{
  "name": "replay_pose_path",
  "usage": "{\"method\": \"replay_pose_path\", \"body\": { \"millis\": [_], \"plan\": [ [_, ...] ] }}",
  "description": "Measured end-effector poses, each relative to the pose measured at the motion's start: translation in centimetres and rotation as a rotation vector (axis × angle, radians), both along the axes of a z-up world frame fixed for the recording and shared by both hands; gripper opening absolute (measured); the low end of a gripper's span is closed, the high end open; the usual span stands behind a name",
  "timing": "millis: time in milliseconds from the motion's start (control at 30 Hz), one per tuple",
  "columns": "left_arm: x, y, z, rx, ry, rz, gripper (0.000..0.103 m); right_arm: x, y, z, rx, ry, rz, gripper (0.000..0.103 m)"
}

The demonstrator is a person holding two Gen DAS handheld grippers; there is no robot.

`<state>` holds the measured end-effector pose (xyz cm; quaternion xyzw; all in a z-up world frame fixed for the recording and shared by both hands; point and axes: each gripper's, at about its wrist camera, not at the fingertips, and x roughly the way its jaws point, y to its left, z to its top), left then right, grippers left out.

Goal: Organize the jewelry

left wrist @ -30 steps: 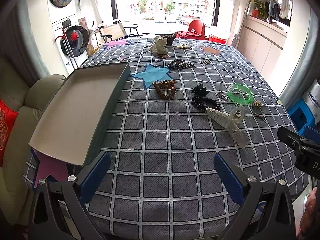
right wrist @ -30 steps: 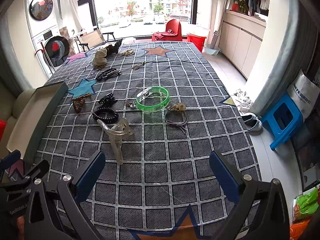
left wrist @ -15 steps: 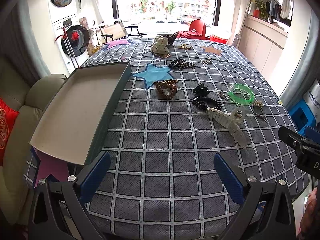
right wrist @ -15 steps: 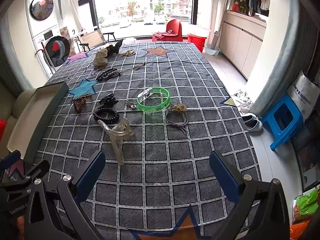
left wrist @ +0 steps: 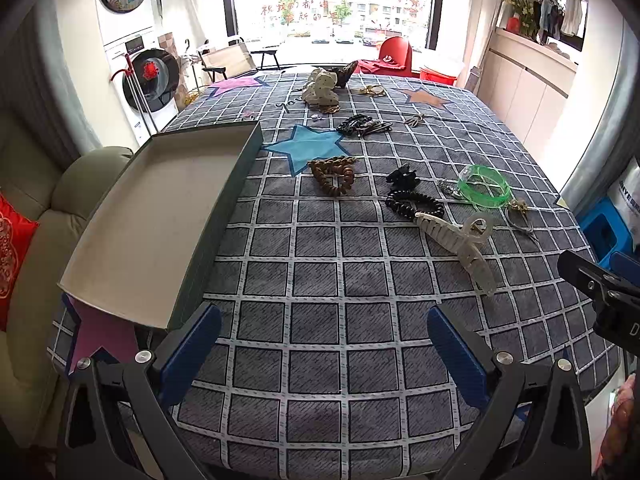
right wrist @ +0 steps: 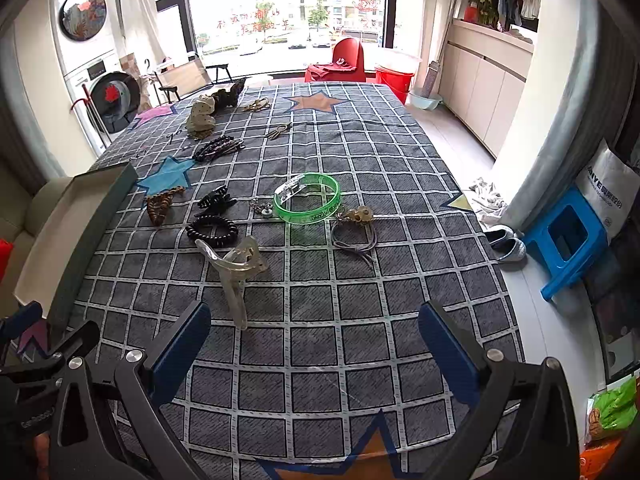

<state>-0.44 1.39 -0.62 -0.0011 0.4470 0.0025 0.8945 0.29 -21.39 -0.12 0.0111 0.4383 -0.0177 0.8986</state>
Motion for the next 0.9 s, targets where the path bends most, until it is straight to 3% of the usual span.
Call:
{"method": "replay_pose_path", "body": {
  "millis": [900],
  "plan": [
    [0.09,-0.60,-0.21,0.009,0.012,-0.001,0.103,-0.03,-0.10,-0.04,0.001,0.000,0.000,0.103]
  ]
}}
